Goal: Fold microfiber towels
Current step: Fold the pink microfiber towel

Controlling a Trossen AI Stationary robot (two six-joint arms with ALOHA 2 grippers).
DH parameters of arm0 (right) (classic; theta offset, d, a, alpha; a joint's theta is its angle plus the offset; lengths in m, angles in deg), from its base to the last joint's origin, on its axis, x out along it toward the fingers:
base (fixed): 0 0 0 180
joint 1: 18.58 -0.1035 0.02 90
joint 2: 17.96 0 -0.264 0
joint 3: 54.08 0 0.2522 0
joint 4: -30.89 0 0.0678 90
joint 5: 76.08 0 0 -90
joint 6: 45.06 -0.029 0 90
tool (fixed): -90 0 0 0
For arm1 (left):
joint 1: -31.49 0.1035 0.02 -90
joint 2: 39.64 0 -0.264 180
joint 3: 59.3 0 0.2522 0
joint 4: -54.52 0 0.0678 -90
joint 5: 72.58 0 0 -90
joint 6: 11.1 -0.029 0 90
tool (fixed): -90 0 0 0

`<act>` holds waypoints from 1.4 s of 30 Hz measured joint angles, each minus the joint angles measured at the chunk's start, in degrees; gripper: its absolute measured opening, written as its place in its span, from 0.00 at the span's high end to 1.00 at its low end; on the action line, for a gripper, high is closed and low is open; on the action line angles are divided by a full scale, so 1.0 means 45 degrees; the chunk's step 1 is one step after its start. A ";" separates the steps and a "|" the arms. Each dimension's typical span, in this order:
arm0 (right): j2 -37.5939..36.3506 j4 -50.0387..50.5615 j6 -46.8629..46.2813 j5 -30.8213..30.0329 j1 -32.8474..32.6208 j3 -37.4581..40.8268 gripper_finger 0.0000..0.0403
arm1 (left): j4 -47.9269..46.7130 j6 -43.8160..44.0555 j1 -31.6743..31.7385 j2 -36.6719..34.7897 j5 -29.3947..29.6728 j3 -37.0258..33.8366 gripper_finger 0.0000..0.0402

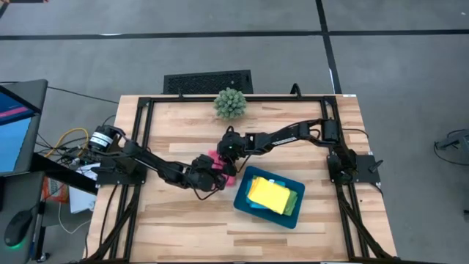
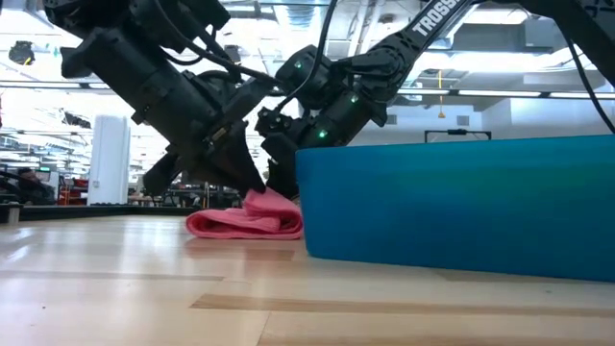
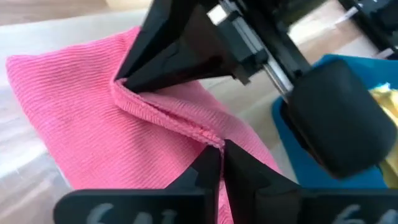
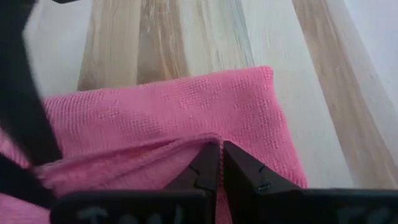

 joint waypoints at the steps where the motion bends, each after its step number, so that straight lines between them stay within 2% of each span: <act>1: -0.0043 0.0023 0.0000 0.0015 0.0000 0.0000 0.89 | 0.0006 0.0017 -0.0077 -0.0020 -0.0009 0.0009 0.99; 15: -0.1069 -0.0154 -0.0010 0.0000 -0.0294 -0.0010 0.89 | -0.0783 0.0666 -0.1066 -0.1245 0.0631 0.0026 1.00; 24: -0.0996 -0.1577 0.0163 -0.0044 -0.0873 -0.0005 0.89 | -0.3022 0.3102 -0.2206 -0.1259 0.0787 0.0032 1.00; 32: -0.0996 -0.2103 0.0335 0.0058 -0.0910 -0.0005 0.89 | -0.4215 0.4881 -0.3229 -0.1264 0.1566 0.0035 1.00; 36: -0.0991 -0.2299 0.0393 0.0006 -0.1017 -0.0005 0.82 | -0.4342 0.5130 -0.3414 -0.1264 0.1569 0.0031 1.00; 42: -0.0991 -0.2357 0.0752 -0.0072 -0.1021 -0.0005 0.62 | -0.4336 0.5212 -0.3528 -0.1264 0.1406 0.0031 1.00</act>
